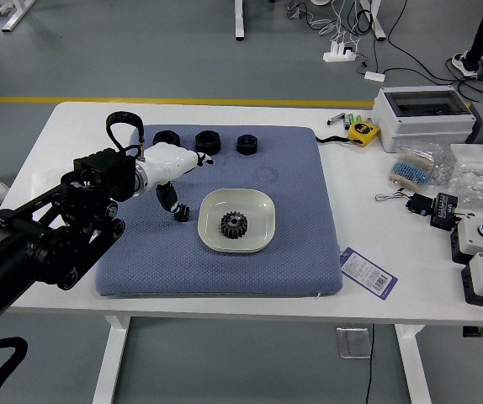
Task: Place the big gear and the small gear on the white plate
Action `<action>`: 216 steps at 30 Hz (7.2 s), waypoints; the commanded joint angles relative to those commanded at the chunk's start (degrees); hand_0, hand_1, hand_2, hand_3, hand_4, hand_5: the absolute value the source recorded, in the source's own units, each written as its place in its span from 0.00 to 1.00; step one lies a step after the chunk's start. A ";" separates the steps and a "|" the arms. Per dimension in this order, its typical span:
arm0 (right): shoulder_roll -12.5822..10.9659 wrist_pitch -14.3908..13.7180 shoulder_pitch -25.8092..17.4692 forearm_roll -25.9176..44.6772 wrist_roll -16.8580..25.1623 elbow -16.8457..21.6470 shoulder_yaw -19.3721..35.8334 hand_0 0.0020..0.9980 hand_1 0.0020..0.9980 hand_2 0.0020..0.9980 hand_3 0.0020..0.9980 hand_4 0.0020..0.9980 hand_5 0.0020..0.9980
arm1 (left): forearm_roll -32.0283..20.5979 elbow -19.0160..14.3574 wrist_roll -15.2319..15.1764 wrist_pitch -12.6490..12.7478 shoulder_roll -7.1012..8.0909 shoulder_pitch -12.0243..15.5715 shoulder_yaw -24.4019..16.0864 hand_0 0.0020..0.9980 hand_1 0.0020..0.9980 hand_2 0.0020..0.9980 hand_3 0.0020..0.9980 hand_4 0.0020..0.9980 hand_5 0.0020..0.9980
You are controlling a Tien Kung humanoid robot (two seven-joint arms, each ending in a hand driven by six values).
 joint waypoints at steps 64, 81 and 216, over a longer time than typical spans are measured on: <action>0.04 -0.02 0.23 0.06 -0.02 -0.02 0.02 0.66 0.65 0.73 0.57 0.79 0.72 | -10.46 2.67 2.58 0.10 -1.06 0.39 0.51 0.33 0.31 0.36 0.40 0.52 0.00; 0.06 -0.03 -0.13 0.09 0.01 0.01 -0.05 0.66 0.65 0.73 0.57 0.79 0.72 | -15.00 -4.64 -0.34 4.15 -4.21 2.05 -0.26 0.33 0.31 0.36 0.40 0.53 0.00; 0.93 2.96 -0.58 6.33 0.07 -0.98 -3.11 0.65 0.65 0.73 0.57 0.78 0.71 | -58.57 -27.17 -2.22 11.57 -7.72 34.30 -43.33 0.74 0.73 0.87 0.82 0.95 0.68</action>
